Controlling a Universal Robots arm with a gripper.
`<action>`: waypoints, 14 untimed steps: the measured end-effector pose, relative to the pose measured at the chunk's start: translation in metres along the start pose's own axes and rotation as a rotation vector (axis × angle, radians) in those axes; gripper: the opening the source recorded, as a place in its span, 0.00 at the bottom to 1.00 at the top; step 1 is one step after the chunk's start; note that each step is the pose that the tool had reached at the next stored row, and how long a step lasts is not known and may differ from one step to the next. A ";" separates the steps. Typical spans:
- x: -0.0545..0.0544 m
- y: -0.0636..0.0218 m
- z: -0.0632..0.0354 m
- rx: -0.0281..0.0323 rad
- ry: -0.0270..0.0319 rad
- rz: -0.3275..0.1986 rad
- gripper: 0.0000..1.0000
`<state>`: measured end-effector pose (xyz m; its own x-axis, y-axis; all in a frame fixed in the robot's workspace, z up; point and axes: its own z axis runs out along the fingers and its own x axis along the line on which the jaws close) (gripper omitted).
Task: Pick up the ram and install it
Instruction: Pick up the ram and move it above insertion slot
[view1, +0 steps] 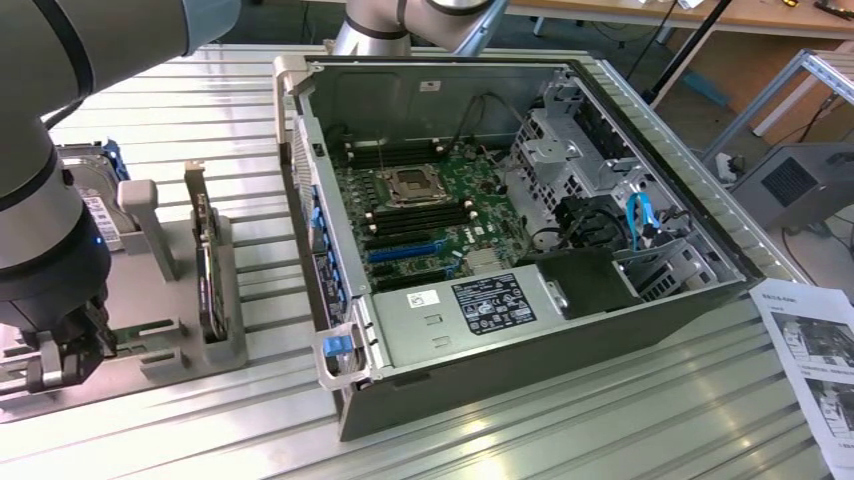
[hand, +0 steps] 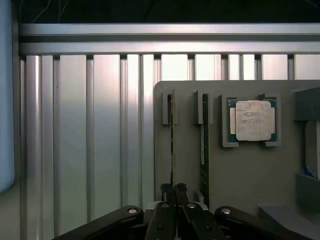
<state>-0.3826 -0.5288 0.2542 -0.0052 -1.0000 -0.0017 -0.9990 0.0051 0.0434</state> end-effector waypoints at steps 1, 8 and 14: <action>0.000 0.0000 -0.0011 -0.0001 0.0000 0.000 0.12; 0.000 -0.0001 -0.0084 -0.0001 0.0001 0.000 0.12; 0.000 0.0001 -0.0154 -0.0001 0.0002 0.000 0.12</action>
<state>-0.3820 -0.5288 0.2696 -0.0052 -1.0000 -0.0015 -0.9990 0.0052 0.0436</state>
